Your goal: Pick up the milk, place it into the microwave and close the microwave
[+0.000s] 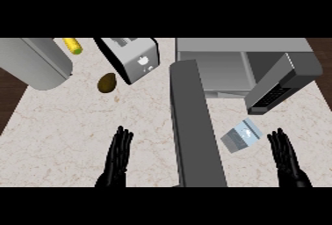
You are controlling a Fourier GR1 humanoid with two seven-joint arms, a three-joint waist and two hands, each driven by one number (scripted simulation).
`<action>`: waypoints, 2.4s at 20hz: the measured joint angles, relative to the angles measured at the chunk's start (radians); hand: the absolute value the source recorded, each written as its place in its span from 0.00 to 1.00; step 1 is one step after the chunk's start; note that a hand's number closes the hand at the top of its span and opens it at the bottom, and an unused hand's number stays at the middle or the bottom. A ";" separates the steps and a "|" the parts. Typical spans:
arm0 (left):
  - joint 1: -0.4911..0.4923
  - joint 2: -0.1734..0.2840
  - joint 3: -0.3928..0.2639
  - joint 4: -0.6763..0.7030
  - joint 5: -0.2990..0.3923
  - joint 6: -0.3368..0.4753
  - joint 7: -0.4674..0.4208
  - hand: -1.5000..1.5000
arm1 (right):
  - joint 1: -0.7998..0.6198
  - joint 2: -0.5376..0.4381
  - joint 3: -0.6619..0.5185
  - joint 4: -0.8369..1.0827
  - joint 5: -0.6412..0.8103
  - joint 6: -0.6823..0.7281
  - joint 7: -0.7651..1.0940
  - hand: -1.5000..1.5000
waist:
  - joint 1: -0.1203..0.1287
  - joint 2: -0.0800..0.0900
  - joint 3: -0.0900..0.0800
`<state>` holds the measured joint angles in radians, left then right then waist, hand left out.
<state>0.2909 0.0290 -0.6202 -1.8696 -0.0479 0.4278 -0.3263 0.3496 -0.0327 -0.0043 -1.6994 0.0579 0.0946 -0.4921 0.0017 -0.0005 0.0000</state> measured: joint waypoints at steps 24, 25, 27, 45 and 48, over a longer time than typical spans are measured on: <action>0.124 0.161 0.134 -0.046 0.197 -0.146 -0.121 0.00 | -0.510 -0.049 -0.213 0.842 0.047 -0.181 -0.376 1.00 | 0.006 0.001 0.000; 0.126 0.168 0.136 -0.067 0.196 -0.143 -0.102 0.00 | -0.530 -0.056 -0.225 0.879 0.043 -0.187 -0.394 1.00 | 0.007 0.000 0.000; 0.152 0.196 0.156 -0.097 0.216 -0.162 -0.102 0.00 | -0.569 -0.058 -0.240 0.937 0.046 -0.219 -0.420 1.00 | 0.009 -0.001 -0.001; 0.190 0.235 0.232 -0.077 0.287 -0.253 -0.172 0.00 | -0.778 -0.113 -0.292 1.349 0.097 -0.282 -0.574 1.00 | 0.017 0.002 -0.002; 0.207 0.240 0.238 -0.096 0.291 -0.254 -0.165 0.00 | -0.772 -0.113 -0.296 1.356 0.082 -0.244 -0.592 1.00 | 0.016 0.001 -0.002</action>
<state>0.4978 0.2693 -0.3822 -1.9653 0.2433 0.1737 -0.4915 -0.4226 -0.1456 -0.3002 -0.3432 0.1400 -0.1499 -1.0839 0.0181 0.0008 -0.0019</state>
